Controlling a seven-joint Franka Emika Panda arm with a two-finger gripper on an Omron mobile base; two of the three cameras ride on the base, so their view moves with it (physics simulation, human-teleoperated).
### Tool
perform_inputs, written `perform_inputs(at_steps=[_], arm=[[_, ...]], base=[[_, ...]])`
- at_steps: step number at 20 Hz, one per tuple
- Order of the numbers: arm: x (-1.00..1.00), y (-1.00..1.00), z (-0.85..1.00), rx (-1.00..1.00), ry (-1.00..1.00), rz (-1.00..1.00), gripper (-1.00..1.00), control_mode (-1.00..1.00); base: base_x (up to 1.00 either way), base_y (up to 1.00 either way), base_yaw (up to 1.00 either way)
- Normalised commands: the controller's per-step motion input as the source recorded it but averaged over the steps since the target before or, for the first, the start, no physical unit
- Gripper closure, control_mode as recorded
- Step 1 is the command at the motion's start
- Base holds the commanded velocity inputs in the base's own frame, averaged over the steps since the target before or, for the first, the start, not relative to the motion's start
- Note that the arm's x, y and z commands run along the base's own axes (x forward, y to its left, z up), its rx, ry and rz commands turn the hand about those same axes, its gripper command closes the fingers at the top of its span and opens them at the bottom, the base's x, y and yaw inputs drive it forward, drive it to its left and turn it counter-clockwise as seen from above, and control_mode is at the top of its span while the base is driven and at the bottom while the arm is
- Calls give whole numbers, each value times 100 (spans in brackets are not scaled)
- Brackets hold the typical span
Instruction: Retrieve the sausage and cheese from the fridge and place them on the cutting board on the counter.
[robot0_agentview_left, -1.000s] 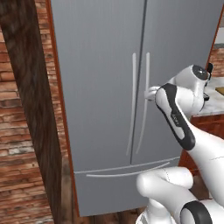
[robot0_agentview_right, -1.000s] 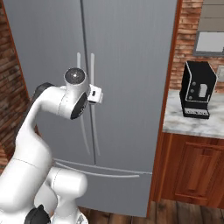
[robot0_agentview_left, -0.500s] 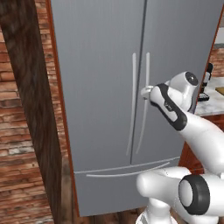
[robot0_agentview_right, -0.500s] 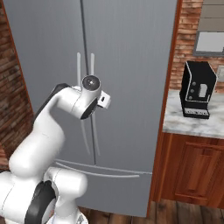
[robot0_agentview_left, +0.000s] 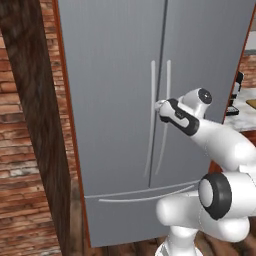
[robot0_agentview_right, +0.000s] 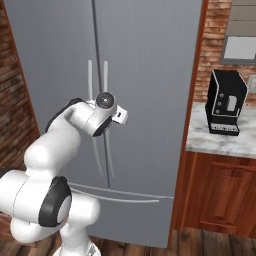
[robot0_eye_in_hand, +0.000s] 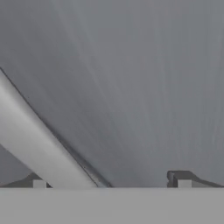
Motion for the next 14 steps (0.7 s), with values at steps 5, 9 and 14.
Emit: perform_inputs(at_steps=[5,9,14], arm=[[64,1,-36,1,0,0,100,-100],[1,0,-1,0,0,0,100,-100],[-95,-61,0,1,0,0,100,-100]], base=[[0,0,0],[0,0,0],[0,0,0]])
